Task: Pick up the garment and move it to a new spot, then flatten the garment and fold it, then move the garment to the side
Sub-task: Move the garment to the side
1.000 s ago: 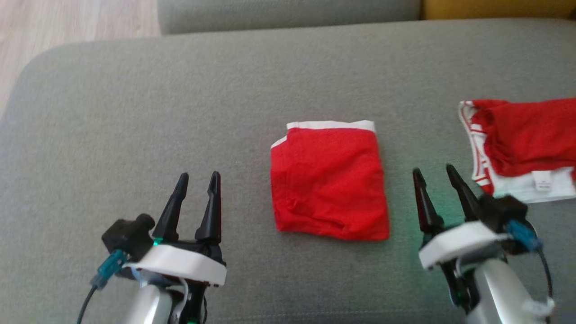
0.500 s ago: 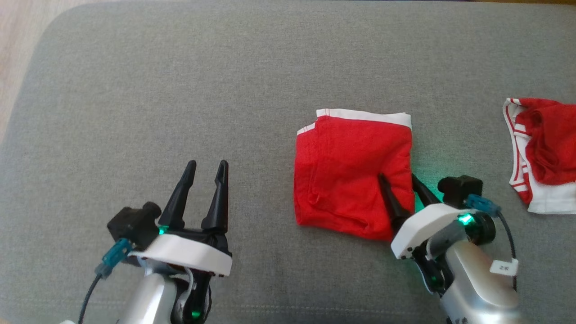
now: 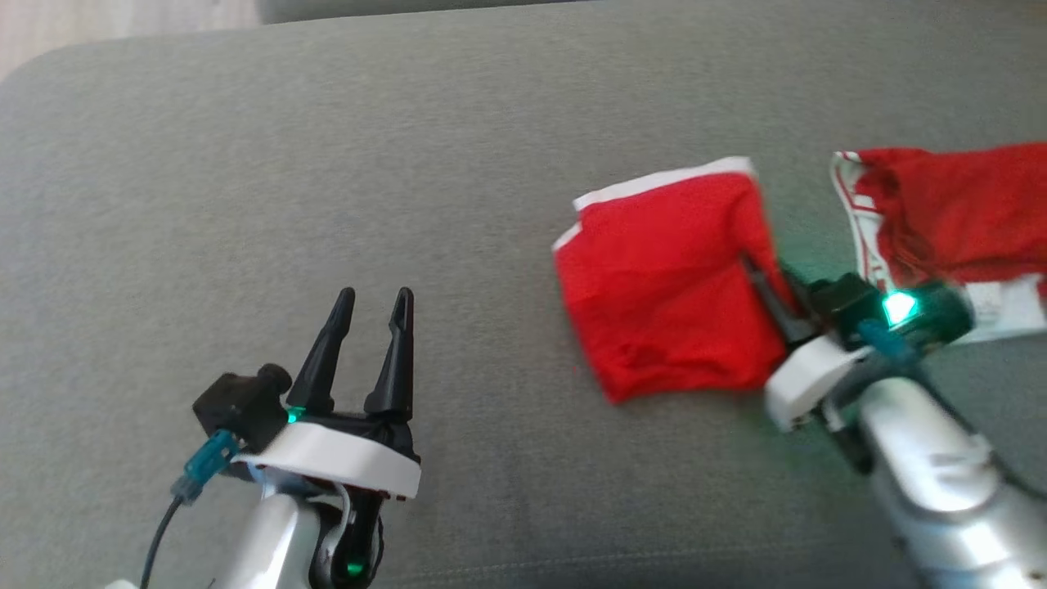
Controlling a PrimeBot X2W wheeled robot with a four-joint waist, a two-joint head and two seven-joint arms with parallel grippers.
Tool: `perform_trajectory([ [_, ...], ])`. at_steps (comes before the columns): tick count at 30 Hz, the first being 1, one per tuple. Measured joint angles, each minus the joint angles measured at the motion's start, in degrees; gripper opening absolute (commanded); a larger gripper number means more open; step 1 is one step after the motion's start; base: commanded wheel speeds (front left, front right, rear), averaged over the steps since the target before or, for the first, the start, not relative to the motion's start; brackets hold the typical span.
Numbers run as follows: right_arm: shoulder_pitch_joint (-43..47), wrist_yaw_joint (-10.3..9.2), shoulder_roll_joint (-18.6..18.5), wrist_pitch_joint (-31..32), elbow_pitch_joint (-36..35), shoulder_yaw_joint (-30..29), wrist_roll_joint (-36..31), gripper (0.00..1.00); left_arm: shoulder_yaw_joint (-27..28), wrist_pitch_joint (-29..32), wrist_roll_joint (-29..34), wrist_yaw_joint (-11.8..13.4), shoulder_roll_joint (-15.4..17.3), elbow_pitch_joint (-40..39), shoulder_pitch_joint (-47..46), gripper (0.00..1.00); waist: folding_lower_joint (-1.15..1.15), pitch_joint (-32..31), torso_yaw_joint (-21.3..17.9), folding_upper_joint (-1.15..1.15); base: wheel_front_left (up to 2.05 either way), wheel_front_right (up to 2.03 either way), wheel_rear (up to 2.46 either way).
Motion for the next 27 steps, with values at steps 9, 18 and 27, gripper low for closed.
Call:
perform_trajectory([
  [9, -3.15, 0.0, -18.36, 3.76, -11.65, 4.99, 0.78, 0.0, 0.97, 0.0, 1.05, -0.29, 0.0, 0.03, -0.16, 1.0, 0.0, 1.76, -5.44, 0.0, 0.0, 0.0, 0.0],
  [18, -7.01, 0.0, -28.43, 8.82, -12.59, 7.6, 6.65, 0.0, 1.36, 0.0, 2.79, -1.23, -0.03, 0.05, -4.43, 1.0, 0.0, 7.16, -7.62, 0.0, 0.0, 0.0, 0.0],
  [27, -10.6, 0.0, -29.44, 14.93, -5.8, 3.07, 7.89, 0.0, 1.67, 0.0, 3.61, -2.05, -0.09, 0.38, -7.38, 1.0, 0.01, 12.55, -7.34, 0.0, 0.0, 0.0, 0.0],
])
